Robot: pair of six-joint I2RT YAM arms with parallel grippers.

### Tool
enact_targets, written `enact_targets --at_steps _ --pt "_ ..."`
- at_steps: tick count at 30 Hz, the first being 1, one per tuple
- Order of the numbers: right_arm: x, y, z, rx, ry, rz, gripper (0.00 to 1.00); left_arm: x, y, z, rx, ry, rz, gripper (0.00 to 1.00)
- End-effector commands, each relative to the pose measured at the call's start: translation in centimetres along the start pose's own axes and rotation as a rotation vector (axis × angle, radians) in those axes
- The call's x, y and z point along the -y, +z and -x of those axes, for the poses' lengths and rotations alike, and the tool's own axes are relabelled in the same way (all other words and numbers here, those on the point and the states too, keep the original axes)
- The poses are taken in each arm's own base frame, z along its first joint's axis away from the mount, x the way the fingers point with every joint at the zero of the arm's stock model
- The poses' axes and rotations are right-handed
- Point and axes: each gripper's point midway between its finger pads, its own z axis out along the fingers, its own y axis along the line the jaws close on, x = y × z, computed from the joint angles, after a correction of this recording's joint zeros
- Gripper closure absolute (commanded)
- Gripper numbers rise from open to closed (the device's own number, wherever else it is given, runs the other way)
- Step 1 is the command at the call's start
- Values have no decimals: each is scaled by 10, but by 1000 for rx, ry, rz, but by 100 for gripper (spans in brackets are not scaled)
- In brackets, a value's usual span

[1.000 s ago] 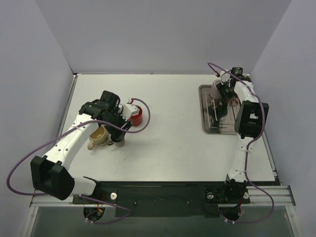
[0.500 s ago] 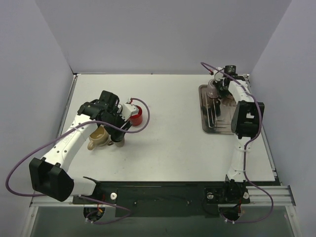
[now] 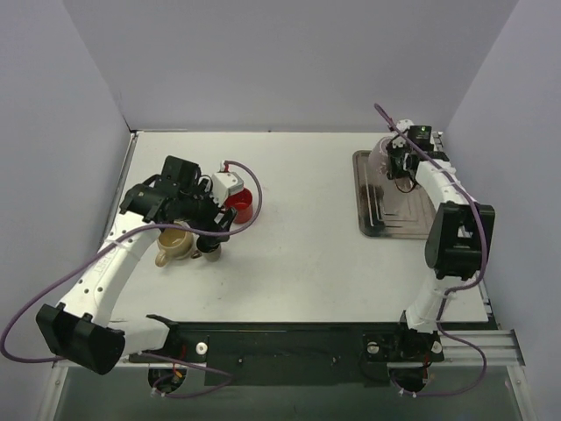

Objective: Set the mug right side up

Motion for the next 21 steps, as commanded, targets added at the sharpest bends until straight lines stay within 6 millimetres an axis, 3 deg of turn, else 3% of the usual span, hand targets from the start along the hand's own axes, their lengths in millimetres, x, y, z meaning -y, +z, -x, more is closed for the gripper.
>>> enact_targets --at_steps 1,2,3,4,5,8,9,10,11,12,13,17,21 --pt "-15 -106 124 522 139 -15 100 25 -36 64 298 27 -95 15" --pt "-27 -131 139 600 136 3 100 31 -38 69 323 7 -131 15" --pt "-47 -136 137 617 164 64 100 35 -42 79 364 11 -151 14" --pt "-53 -162 151 697 193 93 100 42 -47 86 399 -13 -199 13" --pt "-77 -184 155 743 221 180 100 47 -56 101 460 -5 -246 12" --pt "-126 -237 174 892 274 371 100 59 -82 130 591 -98 -387 10" --pt "-152 -258 171 918 306 458 100 58 -101 148 689 -76 -439 8" --pt "-162 -277 177 985 305 503 100 61 -104 150 688 -195 -513 8" --pt "-189 -300 174 1009 297 585 100 59 -124 168 791 -138 -561 8" --pt "-200 -312 173 1023 286 614 100 59 -138 181 869 -147 -608 8" --pt "-223 -332 169 1034 264 677 100 62 -143 182 869 -175 -657 8" --pt "-283 -381 151 1066 200 861 100 63 -151 193 903 -245 -727 7" --pt "-321 -408 135 1054 130 965 100 58 -148 196 896 -272 -737 7"
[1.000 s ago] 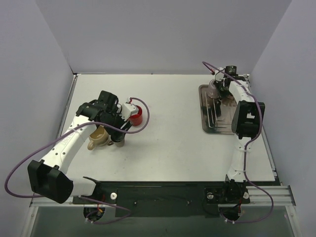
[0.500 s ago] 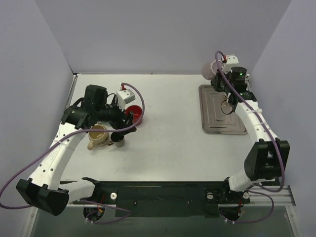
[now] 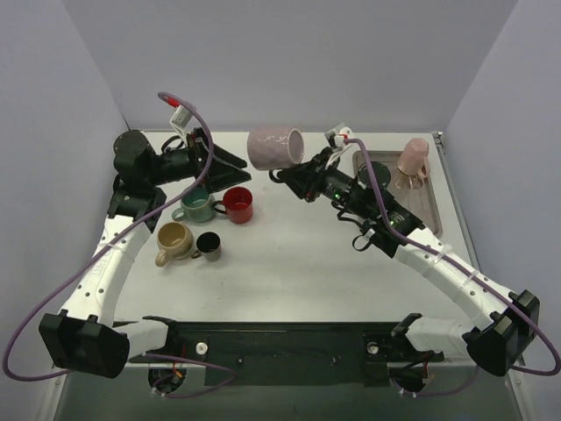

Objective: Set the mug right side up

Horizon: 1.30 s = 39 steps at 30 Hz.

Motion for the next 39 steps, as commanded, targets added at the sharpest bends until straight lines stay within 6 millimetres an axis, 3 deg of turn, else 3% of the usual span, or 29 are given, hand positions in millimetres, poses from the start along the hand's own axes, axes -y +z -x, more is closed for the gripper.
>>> enact_targets --at_steps 1,4,6,8,11,12,13,14,15,16,17,18,19,20,21,22,23,24,25,26,28,32,33,34,35,36,37,38,39 --pt "-67 -10 59 194 -24 186 100 29 -1 19 36 25 -117 7" --pt "-88 -3 51 171 6 253 100 44 -4 23 55 45 -167 7" --pt "-100 2 44 151 25 300 100 44 -4 23 57 49 -168 16" --pt "-110 9 35 118 46 344 100 41 -3 22 52 31 -159 41" --pt "-111 19 23 81 85 363 100 33 -2 15 31 -5 -150 92" --pt "-108 22 16 59 88 354 100 28 -2 14 28 14 -140 100" --pt "-102 23 15 53 80 339 96 20 -2 7 9 -24 -105 100" --pt "-93 24 7 18 66 309 85 11 -1 4 -4 24 -76 100" --pt "-77 22 11 9 51 263 55 -10 -1 -8 -39 -51 18 100" --pt "-59 20 -4 -61 20 198 27 -23 -3 -8 -65 83 89 100" --pt "-30 14 4 -69 -1 111 21 -52 -6 -41 -166 -35 244 100" --pt "14 5 -2 -116 -44 -28 16 -65 -14 -52 -250 80 335 100" --pt "32 -5 -1 -127 -98 -86 14 -90 -14 -66 -340 207 451 100" --pt "80 -22 -9 -186 -182 -235 12 -89 -12 -86 -422 217 467 100" --pt "104 -36 -15 -243 -241 -313 11 -108 -19 -96 -488 265 538 100" --pt "149 -55 -7 -269 -347 -484 9 -106 -20 -116 -568 255 530 100" --pt "180 -73 -17 -357 -387 -595 8 -119 -23 -126 -635 279 555 100" --pt "215 -93 -9 -402 -444 -688 8 -120 -29 -143 -721 279 578 100" --pt "243 -105 -21 -481 -447 -786 8 -129 -30 -158 -797 290 575 100" --pt "270 -123 -9 -513 -474 -853 8 -133 -35 -171 -871 305 604 100" --pt "318 -137 -30 -642 -452 -916 9 -144 -37 -198 -989 338 614 100" --pt "377 -150 -49 -756 -424 -941 9 -163 -40 -228 -1104 403 657 100" --pt "380 -145 -54 -773 -426 -914 10 -165 -40 -232 -1112 402 655 100" --pt "403 -159 -54 -787 -398 -957 10 -171 -38 -236 -1124 400 659 100" --pt "411 -158 -52 -771 -371 -934 11 -174 -38 -240 -1134 395 658 100" --pt "421 -160 -63 -795 -342 -927 11 -179 -39 -246 -1159 386 662 100" --pt "428 -162 -58 -777 -321 -921 11 -181 -40 -249 -1173 381 660 100" --pt "437 -163 -69 -794 -294 -915 11 -185 -41 -255 -1201 373 655 100" --pt "444 -166 -62 -778 -278 -923 11 -185 -42 -259 -1222 364 650 100"
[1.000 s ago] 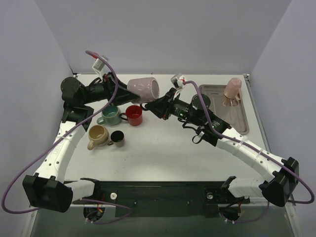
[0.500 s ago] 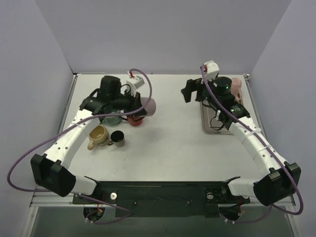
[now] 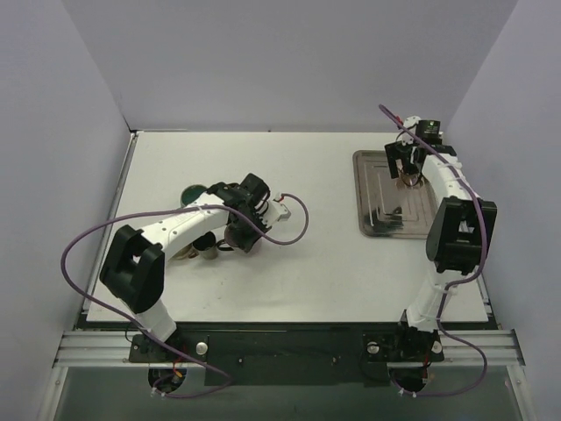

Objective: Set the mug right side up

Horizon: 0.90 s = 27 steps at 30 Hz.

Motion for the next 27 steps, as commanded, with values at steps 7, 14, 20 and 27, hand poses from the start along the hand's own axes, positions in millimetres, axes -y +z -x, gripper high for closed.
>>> enact_targets --at_steps 7,14,20,27 --pt "40 39 5 -31 50 70 14 -10 22 2 -61 79 -20 81" --pt "53 74 -12 -79 21 70 15 9 2 7 -15 120 -109 36" --pt "55 88 -34 -162 -73 89 19 20 -34 21 68 148 -145 23" --pt "65 99 -29 -162 -91 50 56 15 -44 26 95 147 -106 23"
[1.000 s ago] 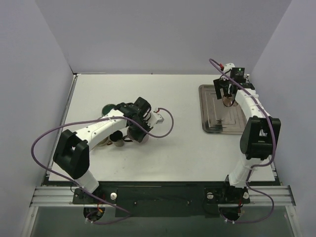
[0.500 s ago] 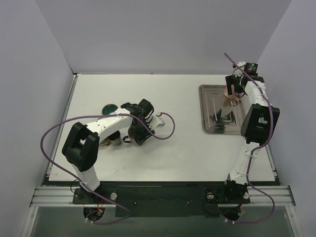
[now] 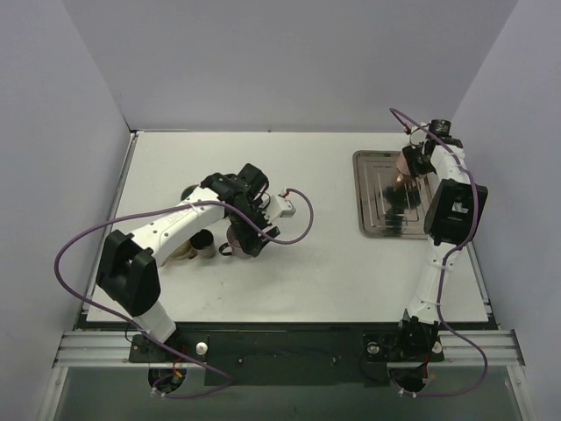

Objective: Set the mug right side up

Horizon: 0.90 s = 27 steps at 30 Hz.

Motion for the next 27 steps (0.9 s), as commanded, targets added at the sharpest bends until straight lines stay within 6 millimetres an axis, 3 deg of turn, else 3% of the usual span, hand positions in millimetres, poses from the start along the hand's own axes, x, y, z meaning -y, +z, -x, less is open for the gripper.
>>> enact_targets --at_steps 1,4,5,9,11,12,13,14,15,16,17,18,19,20,21,22,23,24,25,26,27 --pt "17 -5 14 15 -6 -42 58 2 -18 12 49 22 2 23" --pt "17 -4 19 32 -5 -39 78 2 -19 12 51 21 5 23" --pt "16 -3 19 35 -5 -34 98 2 -20 11 51 21 5 23" --pt "11 -11 22 57 18 -24 100 5 -27 13 75 25 6 23" --pt "9 -23 31 112 69 -33 100 6 -34 16 104 28 11 23" --pt "11 -41 42 163 91 -44 100 6 -39 17 122 34 21 22" --pt "5 -42 46 212 135 -36 100 3 -43 22 145 32 40 22" --pt "15 -67 72 329 156 -69 100 -1 -48 23 162 26 72 22" --pt "5 -71 67 345 214 -56 100 -5 -52 27 186 29 96 21" --pt "16 -101 95 479 238 -93 100 -5 -58 30 208 27 109 21" --pt "4 -104 93 498 298 -70 100 -7 -62 35 236 25 120 20" --pt "7 -135 113 607 333 -72 100 -8 -69 39 264 12 131 20" --pt "-3 -139 117 634 356 -54 100 -9 -75 46 304 9 140 19" --pt "-11 -166 136 724 388 -23 100 -8 -83 50 338 -4 146 18" --pt "-18 -173 139 754 401 3 100 -10 -90 56 385 -17 141 16" --pt "-30 -203 158 846 439 53 100 -8 -100 62 433 -41 128 13" --pt "-40 -212 161 872 457 80 100 -11 -109 69 494 -61 99 12" --pt "-55 -242 177 949 487 128 100 -8 -123 76 556 -95 71 10" --pt "-68 -250 178 968 510 168 100 -10 -137 84 636 -113 11 9" --pt "-95 -277 190 1040 517 257 100 -19 -155 85 698 -187 -5 8" --pt "-103 -305 196 1100 533 303 100 -10 -172 98 783 -165 -95 8"
